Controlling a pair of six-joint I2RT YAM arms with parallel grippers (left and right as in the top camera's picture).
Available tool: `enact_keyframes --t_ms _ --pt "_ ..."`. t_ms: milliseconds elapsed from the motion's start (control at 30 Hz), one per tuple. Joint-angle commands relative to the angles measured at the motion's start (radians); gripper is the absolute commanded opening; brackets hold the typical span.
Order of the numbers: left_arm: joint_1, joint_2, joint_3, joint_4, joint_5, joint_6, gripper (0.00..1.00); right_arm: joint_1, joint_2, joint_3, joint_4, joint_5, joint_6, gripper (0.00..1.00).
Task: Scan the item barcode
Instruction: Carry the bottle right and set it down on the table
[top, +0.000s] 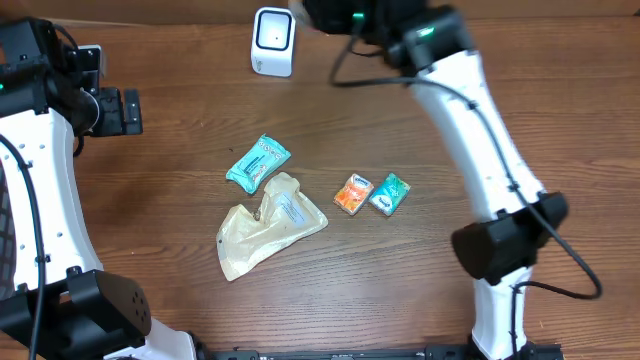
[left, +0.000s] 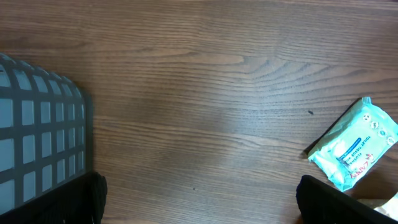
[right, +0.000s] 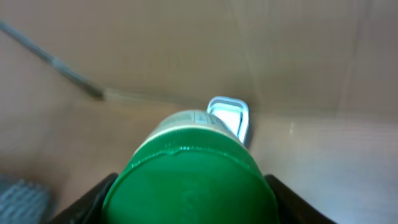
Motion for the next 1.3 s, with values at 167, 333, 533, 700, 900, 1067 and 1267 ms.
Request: enact_keyframes --t_ms 167,333,533,700,900,1067,1267 --pt "0.002 0.006 -0.004 -0.001 0.0 -0.018 1.0 0.098 0.287 0.016 0.556 0.404 -0.353 0.31" --pt "0.002 0.006 -0.004 -0.001 0.0 -0.018 1.0 0.091 0.412 0.016 0.76 0.404 -0.555 0.31" --pt "0.002 0.006 -0.004 -0.001 0.0 -0.018 1.0 0.075 0.49 0.016 0.869 0.391 -0.674 0.31" --pt "0.002 0.006 -0.004 -0.001 0.0 -0.018 1.0 0.072 0.496 0.016 0.871 0.369 -0.674 0.32" --pt "0.002 0.006 -0.004 -0.001 0.0 -0.018 1.0 0.074 0.496 0.016 0.871 0.366 -0.673 0.32" --pt "0.002 0.006 -0.004 -0.001 0.0 -0.018 1.0 0.076 0.475 0.016 0.867 0.365 -0.671 0.31" --pt "-0.004 0.006 -0.004 -0.001 0.001 -0.018 1.0 0.065 0.295 0.016 0.724 0.286 -0.555 0.29"
